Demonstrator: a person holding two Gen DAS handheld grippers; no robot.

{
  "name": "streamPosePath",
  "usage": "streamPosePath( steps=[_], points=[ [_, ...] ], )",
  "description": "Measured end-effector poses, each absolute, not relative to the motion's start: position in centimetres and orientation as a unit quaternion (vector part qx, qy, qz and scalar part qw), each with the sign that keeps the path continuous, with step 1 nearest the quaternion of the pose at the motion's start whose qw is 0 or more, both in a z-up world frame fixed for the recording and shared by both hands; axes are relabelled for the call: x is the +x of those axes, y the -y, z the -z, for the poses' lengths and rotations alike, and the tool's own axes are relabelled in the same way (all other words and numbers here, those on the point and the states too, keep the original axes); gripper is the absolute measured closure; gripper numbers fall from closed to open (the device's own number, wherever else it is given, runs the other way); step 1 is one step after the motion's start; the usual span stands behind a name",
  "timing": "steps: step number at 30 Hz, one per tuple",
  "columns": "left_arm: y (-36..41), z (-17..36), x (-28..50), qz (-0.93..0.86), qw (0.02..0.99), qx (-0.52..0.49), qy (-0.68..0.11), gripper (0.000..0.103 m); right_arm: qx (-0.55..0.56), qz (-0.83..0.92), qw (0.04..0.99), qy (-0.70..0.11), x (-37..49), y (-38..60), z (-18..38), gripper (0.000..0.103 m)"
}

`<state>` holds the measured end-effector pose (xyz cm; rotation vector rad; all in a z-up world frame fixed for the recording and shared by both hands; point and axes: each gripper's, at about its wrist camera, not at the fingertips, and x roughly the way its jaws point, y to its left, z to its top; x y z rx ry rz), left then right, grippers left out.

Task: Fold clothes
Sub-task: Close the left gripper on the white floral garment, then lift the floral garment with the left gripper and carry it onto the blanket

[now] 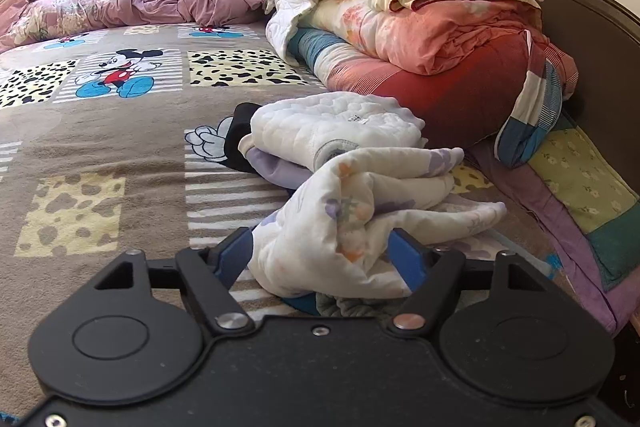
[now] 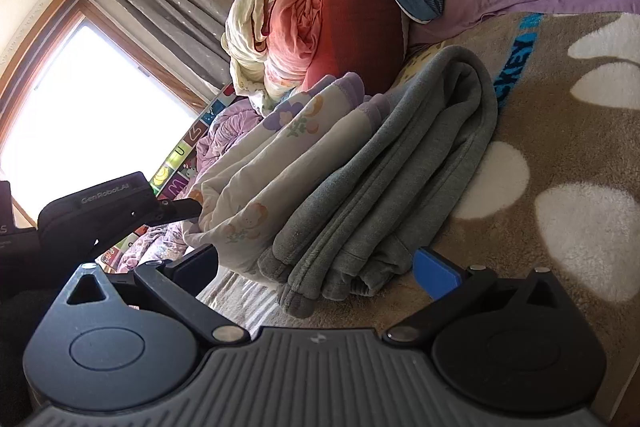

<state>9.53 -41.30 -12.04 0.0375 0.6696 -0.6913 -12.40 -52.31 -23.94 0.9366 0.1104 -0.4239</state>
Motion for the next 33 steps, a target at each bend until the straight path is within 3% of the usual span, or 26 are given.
streamPosePath(
  steps=[3, 7, 21, 33],
  points=[
    [41.9, 12.6, 10.2, 0.34, 0.881, 0.02, -0.329, 0.083, 0.45, 0.201, 0.868, -0.058, -12.0, 52.2, 24.1, 0.0],
    [39.8, 11.8, 9.8, 0.346, 0.885, 0.009, -0.312, 0.095, 0.449, 0.2, 0.868, -0.065, -11.7, 52.0, 24.2, 0.0],
    [23.2, 3.2, 9.9, 0.281, 0.933, -0.089, -0.209, 0.099, 0.418, 0.137, 0.892, -0.102, -10.2, 48.8, 23.5, 0.0],
    [13.6, -1.7, 10.0, 0.255, 0.946, -0.147, -0.134, 0.101, 0.351, 0.063, 0.921, -0.158, -6.9, 41.4, 22.9, 0.0]
  ],
)
